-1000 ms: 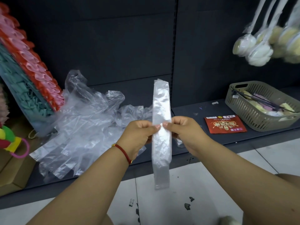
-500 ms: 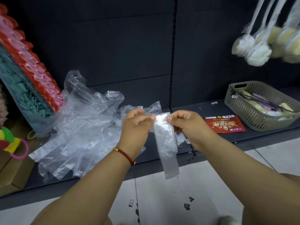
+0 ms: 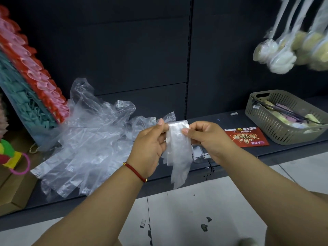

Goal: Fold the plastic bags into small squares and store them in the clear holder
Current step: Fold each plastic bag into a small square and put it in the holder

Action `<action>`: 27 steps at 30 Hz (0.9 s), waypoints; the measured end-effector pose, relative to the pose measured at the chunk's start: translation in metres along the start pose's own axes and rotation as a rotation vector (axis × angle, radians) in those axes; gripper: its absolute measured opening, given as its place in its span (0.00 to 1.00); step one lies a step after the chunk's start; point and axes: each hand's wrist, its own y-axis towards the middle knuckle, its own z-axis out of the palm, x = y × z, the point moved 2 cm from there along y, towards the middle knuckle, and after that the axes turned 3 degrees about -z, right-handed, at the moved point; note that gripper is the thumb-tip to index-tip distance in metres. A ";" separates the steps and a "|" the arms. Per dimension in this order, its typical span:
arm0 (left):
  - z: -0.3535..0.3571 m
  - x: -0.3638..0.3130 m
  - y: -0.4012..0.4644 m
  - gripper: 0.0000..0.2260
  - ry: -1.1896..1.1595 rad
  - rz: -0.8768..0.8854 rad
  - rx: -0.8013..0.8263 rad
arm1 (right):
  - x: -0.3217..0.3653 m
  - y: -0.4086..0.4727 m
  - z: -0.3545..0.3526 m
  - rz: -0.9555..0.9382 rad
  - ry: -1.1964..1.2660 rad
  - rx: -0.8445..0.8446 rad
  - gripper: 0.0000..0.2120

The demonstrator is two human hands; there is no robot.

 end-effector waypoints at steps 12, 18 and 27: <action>0.000 0.008 0.000 0.17 0.034 0.088 0.065 | 0.000 -0.004 0.009 -0.033 0.120 -0.010 0.08; -0.001 0.005 0.001 0.19 0.045 0.091 0.056 | 0.004 -0.004 0.008 -0.008 0.153 0.007 0.06; 0.002 0.006 -0.002 0.22 0.011 0.108 0.110 | 0.007 -0.008 0.007 -0.024 0.151 -0.020 0.08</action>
